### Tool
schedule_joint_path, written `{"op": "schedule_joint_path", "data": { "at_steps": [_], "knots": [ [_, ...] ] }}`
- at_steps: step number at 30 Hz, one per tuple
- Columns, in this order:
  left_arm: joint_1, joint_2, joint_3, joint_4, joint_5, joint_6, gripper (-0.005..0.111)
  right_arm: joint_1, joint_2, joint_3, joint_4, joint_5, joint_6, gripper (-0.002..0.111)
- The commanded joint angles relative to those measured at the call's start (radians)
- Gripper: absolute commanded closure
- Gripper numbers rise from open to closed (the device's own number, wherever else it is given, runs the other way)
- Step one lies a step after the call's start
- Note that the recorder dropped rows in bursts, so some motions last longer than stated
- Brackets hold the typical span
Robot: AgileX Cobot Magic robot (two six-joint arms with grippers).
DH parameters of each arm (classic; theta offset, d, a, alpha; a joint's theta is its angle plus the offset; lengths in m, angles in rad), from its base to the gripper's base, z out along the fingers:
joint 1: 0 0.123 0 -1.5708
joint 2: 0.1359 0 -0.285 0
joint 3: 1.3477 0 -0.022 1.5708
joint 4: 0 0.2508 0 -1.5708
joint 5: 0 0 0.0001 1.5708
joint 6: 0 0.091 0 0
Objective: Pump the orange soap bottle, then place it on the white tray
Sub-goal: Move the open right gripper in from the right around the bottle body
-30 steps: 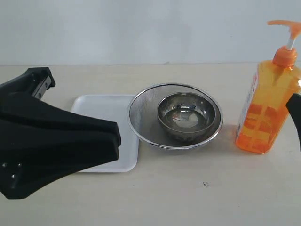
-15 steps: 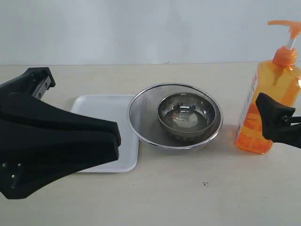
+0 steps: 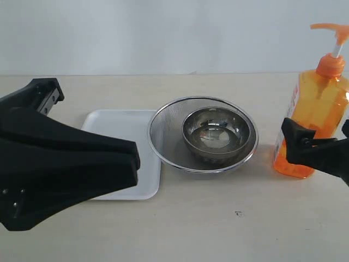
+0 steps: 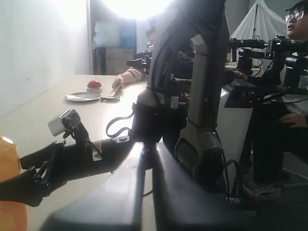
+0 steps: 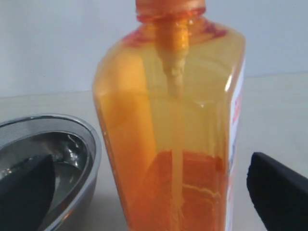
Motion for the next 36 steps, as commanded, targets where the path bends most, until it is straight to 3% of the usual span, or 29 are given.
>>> {"op": "schedule_joint_path", "data": {
  "at_steps": [1,19,22,27,29,36],
  "knots": [
    [-0.005,-0.005,0.003,-0.003,-0.006,-0.002,0.102,0.002,0.057,-0.028,0.034,-0.011,-0.004,0.007],
    [-0.005,-0.005,0.003,-0.003,-0.006,-0.002,0.102,0.002,0.166,-0.152,0.094,-0.011,-0.014,0.008],
    [-0.005,-0.005,0.003,-0.003,-0.006,-0.002,0.102,0.002,0.179,-0.154,0.102,-0.011,-0.039,0.02],
    [-0.005,-0.005,0.003,-0.003,-0.006,-0.002,0.102,0.002,0.218,-0.154,0.102,-0.011,-0.045,0.061],
    [-0.005,-0.005,0.003,-0.003,-0.006,-0.002,0.102,0.002,0.232,-0.157,0.098,-0.011,-0.04,0.067],
    [-0.005,-0.005,0.003,-0.003,-0.006,-0.002,0.102,0.002,0.262,-0.189,0.079,-0.011,-0.042,0.067]
  ]
}}
